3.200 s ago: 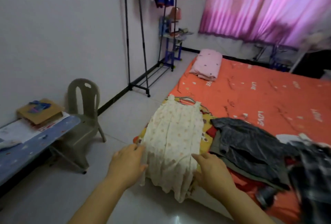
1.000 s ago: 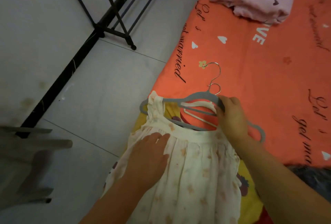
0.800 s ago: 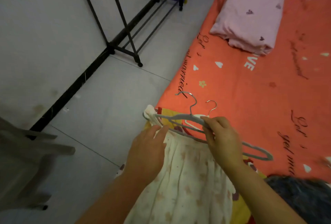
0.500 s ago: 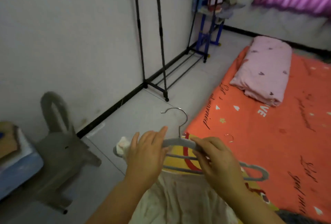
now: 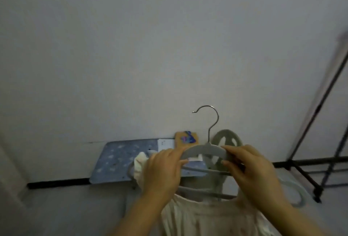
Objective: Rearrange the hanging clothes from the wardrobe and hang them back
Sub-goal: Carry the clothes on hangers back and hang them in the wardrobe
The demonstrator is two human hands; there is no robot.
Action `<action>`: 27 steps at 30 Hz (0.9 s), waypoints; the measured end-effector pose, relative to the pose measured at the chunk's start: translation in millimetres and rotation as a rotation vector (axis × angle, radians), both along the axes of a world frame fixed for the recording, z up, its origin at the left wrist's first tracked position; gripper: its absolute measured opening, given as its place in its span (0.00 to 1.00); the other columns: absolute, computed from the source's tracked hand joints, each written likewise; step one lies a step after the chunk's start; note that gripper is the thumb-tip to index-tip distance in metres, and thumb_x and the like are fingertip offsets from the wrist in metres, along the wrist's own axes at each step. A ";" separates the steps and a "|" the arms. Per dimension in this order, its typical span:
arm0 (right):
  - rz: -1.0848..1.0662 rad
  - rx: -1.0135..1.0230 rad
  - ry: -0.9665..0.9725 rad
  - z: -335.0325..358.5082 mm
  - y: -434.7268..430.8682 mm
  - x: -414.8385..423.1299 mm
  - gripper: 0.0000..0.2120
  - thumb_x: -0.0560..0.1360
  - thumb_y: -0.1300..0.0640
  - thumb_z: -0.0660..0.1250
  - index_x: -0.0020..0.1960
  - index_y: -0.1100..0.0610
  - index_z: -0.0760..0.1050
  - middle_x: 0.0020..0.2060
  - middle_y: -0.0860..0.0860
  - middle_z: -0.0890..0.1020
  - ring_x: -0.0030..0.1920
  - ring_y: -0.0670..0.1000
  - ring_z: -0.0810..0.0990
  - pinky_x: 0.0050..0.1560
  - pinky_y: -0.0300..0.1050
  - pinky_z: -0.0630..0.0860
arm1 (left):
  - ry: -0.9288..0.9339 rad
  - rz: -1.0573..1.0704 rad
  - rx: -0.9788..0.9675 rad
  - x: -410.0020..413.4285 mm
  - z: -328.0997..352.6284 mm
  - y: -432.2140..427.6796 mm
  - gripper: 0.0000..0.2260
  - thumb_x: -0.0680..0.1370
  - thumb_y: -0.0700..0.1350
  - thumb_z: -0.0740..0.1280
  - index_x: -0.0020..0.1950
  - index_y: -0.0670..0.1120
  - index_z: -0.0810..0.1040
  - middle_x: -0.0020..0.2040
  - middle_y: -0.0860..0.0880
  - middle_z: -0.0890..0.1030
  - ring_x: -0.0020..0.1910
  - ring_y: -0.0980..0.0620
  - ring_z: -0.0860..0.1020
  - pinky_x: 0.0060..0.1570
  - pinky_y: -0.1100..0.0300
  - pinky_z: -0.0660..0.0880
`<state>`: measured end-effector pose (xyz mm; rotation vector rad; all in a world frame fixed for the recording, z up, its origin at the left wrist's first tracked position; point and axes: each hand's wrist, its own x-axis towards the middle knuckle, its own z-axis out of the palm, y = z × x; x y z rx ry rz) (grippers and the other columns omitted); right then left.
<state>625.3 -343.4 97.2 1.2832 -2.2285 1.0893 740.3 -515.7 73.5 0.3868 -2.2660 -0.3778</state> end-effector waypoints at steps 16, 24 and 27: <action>0.649 -0.130 0.329 84.4 -349.3 215.7 0.26 0.67 0.65 0.75 0.63 0.54 0.76 0.36 0.47 0.74 0.29 0.52 0.76 0.23 0.46 0.71 | 0.193 0.716 -0.329 310.6 99.8 -237.8 0.15 0.69 0.39 0.67 0.56 0.44 0.81 0.39 0.47 0.82 0.35 0.44 0.80 0.35 0.50 0.75; 0.966 -0.172 0.401 112.1 -508.5 294.1 0.28 0.67 0.61 0.75 0.65 0.51 0.74 0.35 0.43 0.69 0.26 0.45 0.67 0.22 0.29 0.55 | 0.084 1.035 -0.408 402.0 130.9 -323.4 0.17 0.71 0.40 0.68 0.59 0.43 0.80 0.42 0.46 0.83 0.37 0.44 0.80 0.36 0.55 0.72; 1.041 -0.122 0.430 123.9 -562.6 330.4 0.29 0.73 0.54 0.68 0.69 0.39 0.62 0.38 0.42 0.66 0.29 0.47 0.70 0.23 0.35 0.61 | 0.053 1.145 -0.428 436.7 140.7 -352.7 0.16 0.74 0.42 0.66 0.62 0.45 0.78 0.44 0.45 0.83 0.40 0.42 0.79 0.38 0.50 0.75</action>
